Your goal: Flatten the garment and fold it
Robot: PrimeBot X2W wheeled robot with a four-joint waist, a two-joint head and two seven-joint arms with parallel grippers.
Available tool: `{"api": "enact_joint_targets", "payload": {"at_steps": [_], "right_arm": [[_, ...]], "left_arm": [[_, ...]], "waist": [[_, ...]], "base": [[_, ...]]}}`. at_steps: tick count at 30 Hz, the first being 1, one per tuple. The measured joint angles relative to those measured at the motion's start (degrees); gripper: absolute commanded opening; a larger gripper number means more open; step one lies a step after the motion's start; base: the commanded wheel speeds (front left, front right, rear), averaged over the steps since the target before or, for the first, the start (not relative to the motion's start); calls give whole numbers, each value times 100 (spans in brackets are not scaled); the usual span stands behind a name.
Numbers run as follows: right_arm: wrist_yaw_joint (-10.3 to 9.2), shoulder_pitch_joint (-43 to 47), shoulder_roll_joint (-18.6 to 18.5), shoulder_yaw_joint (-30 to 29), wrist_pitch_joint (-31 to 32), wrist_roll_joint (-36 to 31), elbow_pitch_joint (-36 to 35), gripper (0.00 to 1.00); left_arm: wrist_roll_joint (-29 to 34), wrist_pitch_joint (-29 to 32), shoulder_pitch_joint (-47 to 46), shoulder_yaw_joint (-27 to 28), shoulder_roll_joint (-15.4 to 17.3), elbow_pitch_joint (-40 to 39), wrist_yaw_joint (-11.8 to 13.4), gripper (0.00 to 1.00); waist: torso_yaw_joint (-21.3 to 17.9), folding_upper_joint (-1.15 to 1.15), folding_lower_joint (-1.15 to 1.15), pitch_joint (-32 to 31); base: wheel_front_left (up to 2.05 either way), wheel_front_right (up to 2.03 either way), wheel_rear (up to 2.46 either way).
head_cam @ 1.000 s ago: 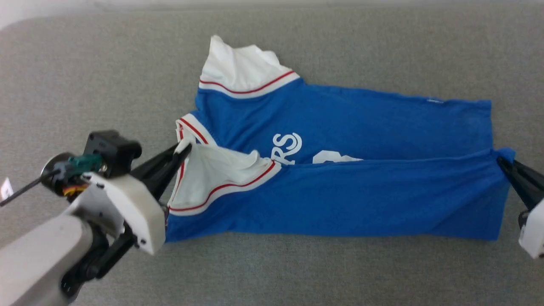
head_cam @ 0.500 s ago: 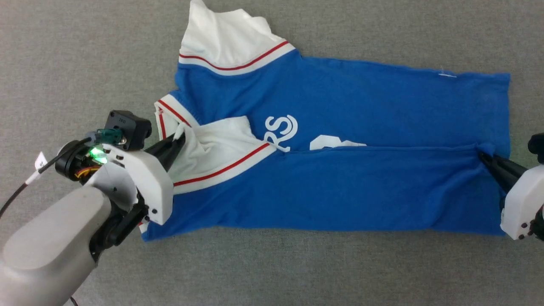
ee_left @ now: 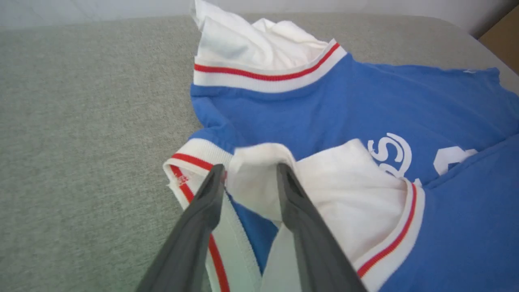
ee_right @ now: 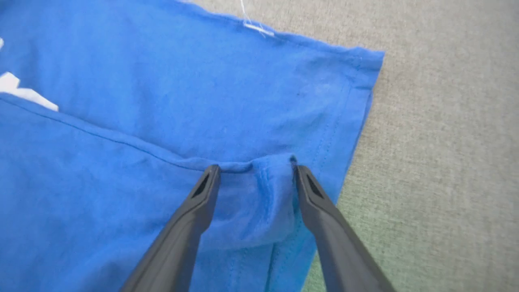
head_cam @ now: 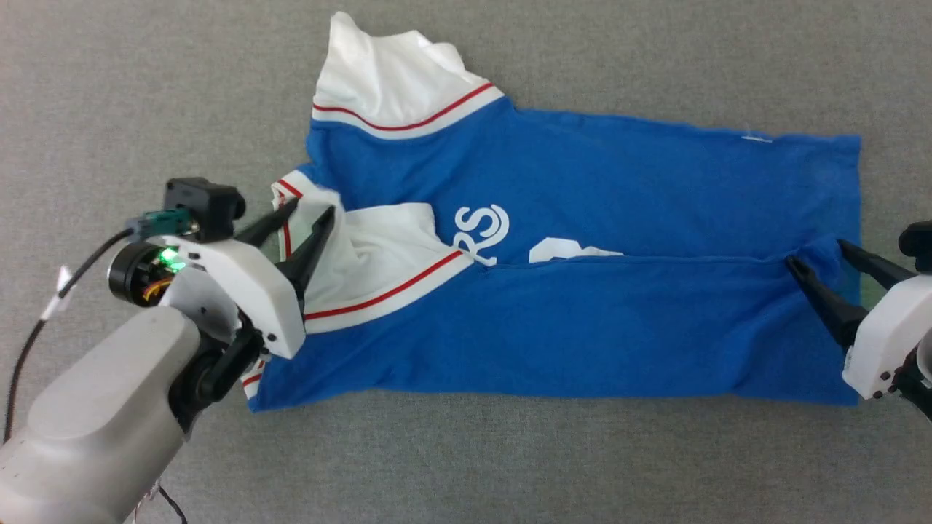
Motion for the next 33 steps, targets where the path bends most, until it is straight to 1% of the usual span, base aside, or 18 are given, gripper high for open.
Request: {"api": "enact_joint_targets", "payload": {"at_steps": [3, 5, 7, 9, 11, 13, 14, 17, 20, 22, 24, 26, 28, 30, 31, 33], "right_arm": [[0, 75, -10, -127, -168, 110, -167, 100], [0, 224, -11, -372, -325, 178, -364, 100], [0, 473, -3, -708, -539, 99, -590, 100], [-1, 782, 91, -1167, -742, -160, -789, 100], [-2, 1134, 352, -1688, -877, -504, -1014, 100], [-4, 1535, 756, -2141, -910, -809, -1302, 100], [-5, 1737, 965, -2328, -944, -1051, -1461, 100], [-7, 2258, 1619, -2738, -1076, -1740, -1957, 100], [-4, 2671, 2252, -2911, -1247, -2309, -2313, 100], [-5, 2888, 2599, -2976, -1388, -2563, -2423, 100], [-5, 3064, 2876, -2988, -1477, -2727, -2457, 100], [-5, 3188, 3040, -2984, -1503, -2809, -2460, 100], [-5, 3253, 3086, -2955, -1524, -2907, -2469, 100], [-5, 3250, 3108, -2928, -1523, -2939, -2503, 100], [-5, 3247, 3106, -2911, -1523, -2967, -2523, 100], [-5, 3238, 3098, -2915, -1488, -2997, -2547, 100]], "left_arm": [[-130, -400, 142, 258, 67, -243, 15, 100], [-159, -809, 344, 482, 199, -599, 160, 100], [-145, -1249, 627, 751, 349, -1043, 447, 100], [26, -1493, 983, 1131, 480, -1539, 880, 100], [445, -1547, 1397, 1628, 504, -2100, 1350, 100], [1120, -1555, 1879, 2178, 370, -2740, 1722, 100], [1455, -1555, 2168, 2343, 277, -3006, 1879, 100], [2121, -1553, 3211, 2665, -130, -3473, 2180, 100], [2555, -1555, 4055, 2792, -578, -3619, 2225, 100], [2682, -1553, 4434, 2866, -933, -3602, 2214, 100], [2835, -1553, 4695, 2944, -1225, -3493, 2107, 100], [2934, -1553, 4835, 3000, -1424, -3312, 1952, 100], [2987, -1553, 4864, 2987, -1502, -3069, 1753, 100], [3010, -1551, 4851, 2974, -1480, -2843, 1605, 100], [3012, -1504, 4835, 2941, -1432, -2724, 1522, 100], [3012, -1220, 4730, 2839, -1285, -2535, 1354, 100]], "waist": [[18, 0, 0, -144], [31, 0, 0, -253], [53, 0, -1, -364], [81, 0, -1, -474], [111, 0, -1, -579], [147, 0, -1, -676], [164, 0, -1, -721], [206, 0, -2, -841], [227, 0, -2, -935], [238, 0, -2, -983], [252, 0, -2, -1021], [263, 0, -1, -1053], [274, 0, -1, -1087], [280, 0, -1, -1119], [282, 0, 0, -1134], [293, 0, -1, -1151]], "base": [[0, 0, 0], [0, 0, 0], [0, 0, 0], [0, 0, 0], [0, 0, 0], [0, 0, 0], [0, 0, 0], [0, 0, 0], [0, 0, 0], [0, 0, 0], [0, 0, 0], [0, 0, 0], [0, 0, 0], [0, 0, 0], [0, 0, 0], [0, 0, 0]]}}
